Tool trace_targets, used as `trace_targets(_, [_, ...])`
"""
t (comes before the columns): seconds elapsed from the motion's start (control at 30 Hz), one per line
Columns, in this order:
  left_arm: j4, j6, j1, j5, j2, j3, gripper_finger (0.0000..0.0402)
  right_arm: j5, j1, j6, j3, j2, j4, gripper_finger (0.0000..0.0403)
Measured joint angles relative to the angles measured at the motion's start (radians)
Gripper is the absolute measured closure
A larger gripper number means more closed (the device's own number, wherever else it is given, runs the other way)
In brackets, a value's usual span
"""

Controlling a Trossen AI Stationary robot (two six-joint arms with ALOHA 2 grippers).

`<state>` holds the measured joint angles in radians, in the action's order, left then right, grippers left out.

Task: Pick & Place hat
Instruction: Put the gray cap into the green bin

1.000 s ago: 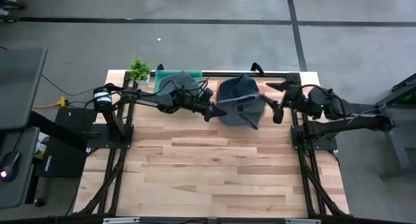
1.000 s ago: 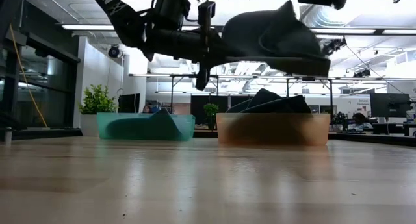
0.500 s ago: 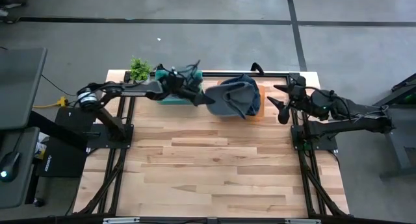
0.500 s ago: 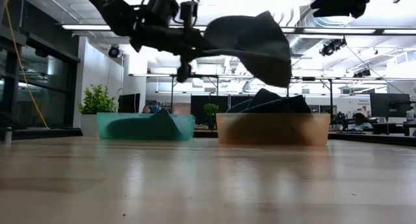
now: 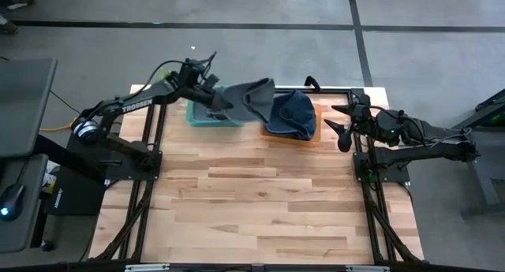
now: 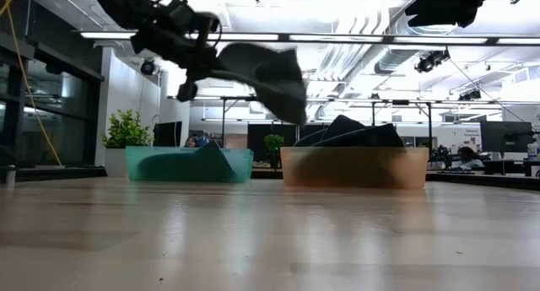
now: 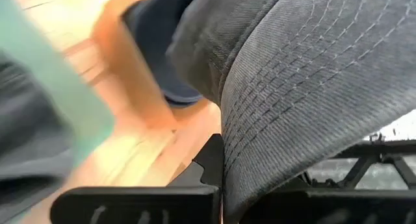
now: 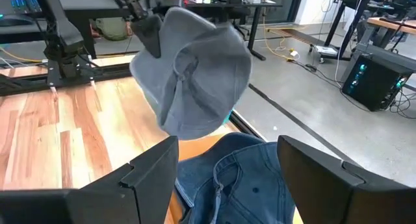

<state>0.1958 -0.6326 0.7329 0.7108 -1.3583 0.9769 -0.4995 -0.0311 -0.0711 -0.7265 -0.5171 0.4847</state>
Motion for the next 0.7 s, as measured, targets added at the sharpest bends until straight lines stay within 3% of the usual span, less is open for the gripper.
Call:
trace_targets(0.33, [0.09,-0.027,0.168,0.008,0.002,-0.001,0.0397,0.001,0.0,-0.008,0.005,-0.015,0.006,0.0146])
trace_targets(0.7, [0.246,-0.012,0.247,-0.012,-0.03,-0.001,0.0397,0.003,0.0,0.004,0.005,-0.078,0.006,0.0146])
